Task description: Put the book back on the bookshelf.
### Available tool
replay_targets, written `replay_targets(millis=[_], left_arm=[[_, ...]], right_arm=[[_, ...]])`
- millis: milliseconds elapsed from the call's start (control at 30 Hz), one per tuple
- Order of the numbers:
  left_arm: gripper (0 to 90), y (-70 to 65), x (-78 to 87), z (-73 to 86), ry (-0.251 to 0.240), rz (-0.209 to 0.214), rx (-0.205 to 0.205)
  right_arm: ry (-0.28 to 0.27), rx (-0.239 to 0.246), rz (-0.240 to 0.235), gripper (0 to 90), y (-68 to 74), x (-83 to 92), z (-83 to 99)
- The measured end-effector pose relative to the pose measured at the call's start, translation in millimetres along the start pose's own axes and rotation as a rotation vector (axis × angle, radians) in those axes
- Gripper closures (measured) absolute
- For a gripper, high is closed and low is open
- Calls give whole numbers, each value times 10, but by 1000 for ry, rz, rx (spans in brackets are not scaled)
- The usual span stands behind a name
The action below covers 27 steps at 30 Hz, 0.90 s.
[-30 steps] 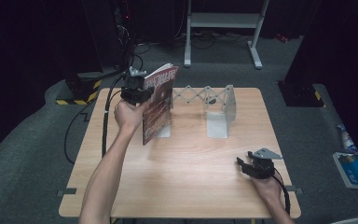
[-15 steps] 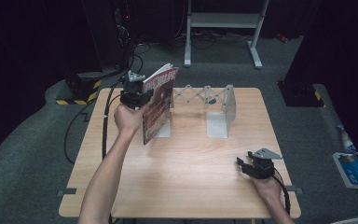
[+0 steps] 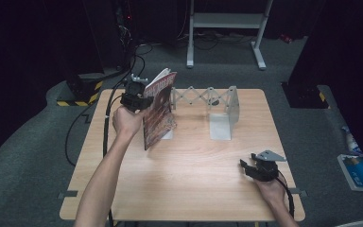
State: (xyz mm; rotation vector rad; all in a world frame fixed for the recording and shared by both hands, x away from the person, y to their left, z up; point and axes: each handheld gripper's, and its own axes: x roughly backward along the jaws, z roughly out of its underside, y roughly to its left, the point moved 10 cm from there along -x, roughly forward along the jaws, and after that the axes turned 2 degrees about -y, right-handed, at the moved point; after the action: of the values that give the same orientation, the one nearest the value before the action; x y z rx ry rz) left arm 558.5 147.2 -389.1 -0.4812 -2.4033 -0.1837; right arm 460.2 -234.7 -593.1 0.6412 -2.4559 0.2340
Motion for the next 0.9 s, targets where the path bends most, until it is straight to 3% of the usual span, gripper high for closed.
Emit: replay_targets(millis=[100,300,900], left_arm=[[826,5,-12,24,36,9,6],[835,-14,10,22,41,17,5],[841,-28,65,-45,-76,37,29]], right_arm=[[0,-1,0,412,1,0,0],[0,0,-1,413,0,0,0],[-2,0,-4,412,3,-4,-3]])
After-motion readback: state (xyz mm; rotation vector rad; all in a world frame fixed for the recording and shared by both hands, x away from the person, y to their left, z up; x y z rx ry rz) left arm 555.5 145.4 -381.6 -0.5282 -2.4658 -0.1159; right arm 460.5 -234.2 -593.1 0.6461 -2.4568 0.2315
